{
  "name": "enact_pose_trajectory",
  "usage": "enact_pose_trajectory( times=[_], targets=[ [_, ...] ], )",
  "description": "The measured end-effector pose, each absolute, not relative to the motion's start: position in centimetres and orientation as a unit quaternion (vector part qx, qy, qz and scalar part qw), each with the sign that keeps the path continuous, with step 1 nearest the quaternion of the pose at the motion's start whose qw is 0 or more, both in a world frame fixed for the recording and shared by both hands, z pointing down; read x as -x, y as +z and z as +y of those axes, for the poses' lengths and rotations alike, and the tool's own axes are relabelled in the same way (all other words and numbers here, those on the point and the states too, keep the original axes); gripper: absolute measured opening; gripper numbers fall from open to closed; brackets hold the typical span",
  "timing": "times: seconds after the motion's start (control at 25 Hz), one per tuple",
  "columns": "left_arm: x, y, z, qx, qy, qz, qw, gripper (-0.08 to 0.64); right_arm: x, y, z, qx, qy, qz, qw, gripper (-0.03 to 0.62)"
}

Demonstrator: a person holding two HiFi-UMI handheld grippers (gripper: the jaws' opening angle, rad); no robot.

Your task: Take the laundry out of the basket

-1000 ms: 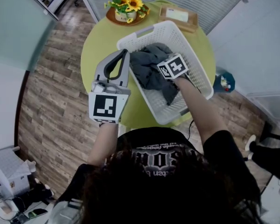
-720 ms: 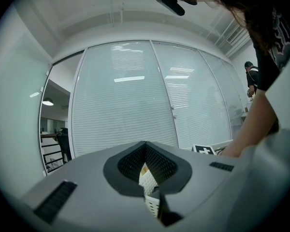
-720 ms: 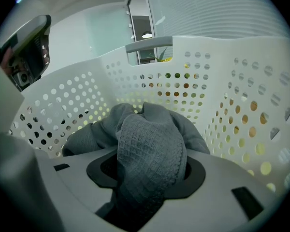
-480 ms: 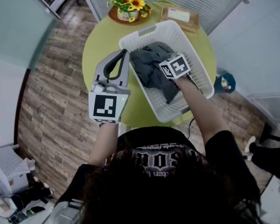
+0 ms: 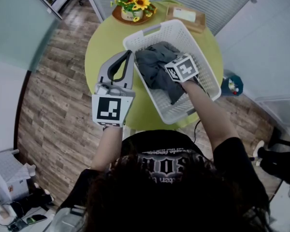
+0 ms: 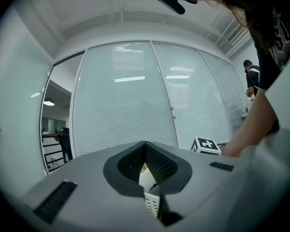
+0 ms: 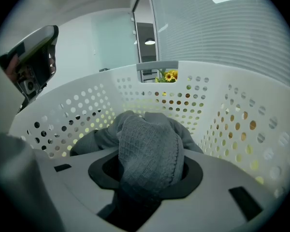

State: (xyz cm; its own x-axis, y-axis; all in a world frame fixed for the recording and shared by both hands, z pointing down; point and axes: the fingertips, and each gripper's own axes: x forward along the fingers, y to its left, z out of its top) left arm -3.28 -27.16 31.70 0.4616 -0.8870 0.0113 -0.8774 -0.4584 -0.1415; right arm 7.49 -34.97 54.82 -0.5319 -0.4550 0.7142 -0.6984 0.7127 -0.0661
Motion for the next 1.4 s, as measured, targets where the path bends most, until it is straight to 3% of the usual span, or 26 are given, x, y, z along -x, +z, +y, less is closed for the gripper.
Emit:
enact_pose_trajectory(
  times=[1.4],
  targets=[
    [7.5,30.9,-26.0,0.831,-0.036,0.551,0.065,-0.002,-7.7,40.1,-32.8,-0.392,0.087,-0.898,0.179,0.187]
  ],
)
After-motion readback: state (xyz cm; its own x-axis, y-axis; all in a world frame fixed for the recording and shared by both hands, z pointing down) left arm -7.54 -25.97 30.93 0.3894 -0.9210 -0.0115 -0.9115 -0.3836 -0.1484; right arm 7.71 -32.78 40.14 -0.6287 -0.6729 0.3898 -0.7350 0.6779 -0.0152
